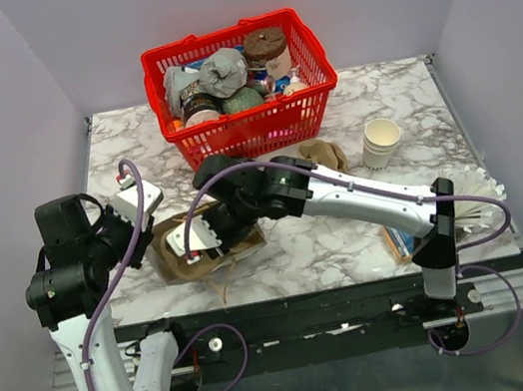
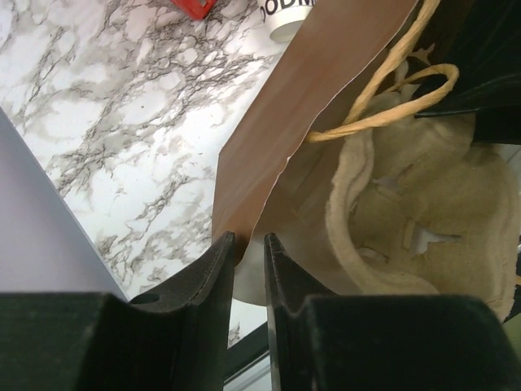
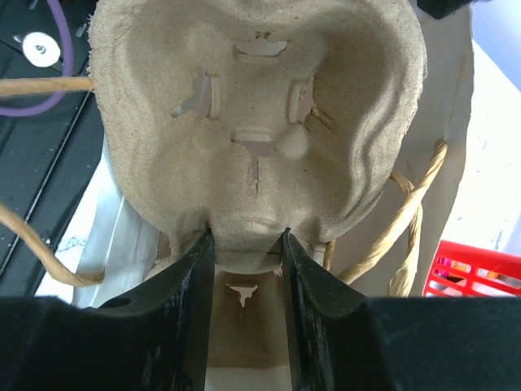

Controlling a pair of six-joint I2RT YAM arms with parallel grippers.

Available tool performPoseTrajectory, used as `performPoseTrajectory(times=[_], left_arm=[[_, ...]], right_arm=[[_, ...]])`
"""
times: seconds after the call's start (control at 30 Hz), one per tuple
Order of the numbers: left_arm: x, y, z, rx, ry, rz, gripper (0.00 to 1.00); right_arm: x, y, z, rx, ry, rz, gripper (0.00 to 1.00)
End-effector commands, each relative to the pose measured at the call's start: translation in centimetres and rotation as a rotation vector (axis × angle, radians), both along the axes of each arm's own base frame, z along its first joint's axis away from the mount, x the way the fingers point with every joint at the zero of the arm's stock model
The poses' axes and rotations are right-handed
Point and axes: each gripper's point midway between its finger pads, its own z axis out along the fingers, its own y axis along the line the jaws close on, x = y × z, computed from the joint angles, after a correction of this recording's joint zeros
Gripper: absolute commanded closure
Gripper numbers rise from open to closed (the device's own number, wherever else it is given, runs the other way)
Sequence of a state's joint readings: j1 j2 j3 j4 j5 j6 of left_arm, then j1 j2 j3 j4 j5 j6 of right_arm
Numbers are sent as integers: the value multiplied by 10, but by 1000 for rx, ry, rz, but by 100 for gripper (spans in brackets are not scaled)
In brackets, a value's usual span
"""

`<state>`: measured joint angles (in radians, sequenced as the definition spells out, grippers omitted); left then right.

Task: Pack the takeout coffee

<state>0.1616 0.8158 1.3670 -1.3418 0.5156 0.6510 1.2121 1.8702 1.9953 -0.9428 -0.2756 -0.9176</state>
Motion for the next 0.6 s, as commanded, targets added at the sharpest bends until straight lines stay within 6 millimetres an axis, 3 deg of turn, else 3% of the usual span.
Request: performPoseTrajectory(times=[0.0,0.23,0.57], left_arm=[[-35,-22,-10,-108,149,-55,73],[-31,-36,-7,-199,185,-92,77],[-27,-35,-21,-199,239,-100,68]], right_arm=[[-5,-11,-11,-111,37,-30,100],[-4,-20,-16,-184,-40,-36,100],[22,-18,-13,-183,-160,-124,99]])
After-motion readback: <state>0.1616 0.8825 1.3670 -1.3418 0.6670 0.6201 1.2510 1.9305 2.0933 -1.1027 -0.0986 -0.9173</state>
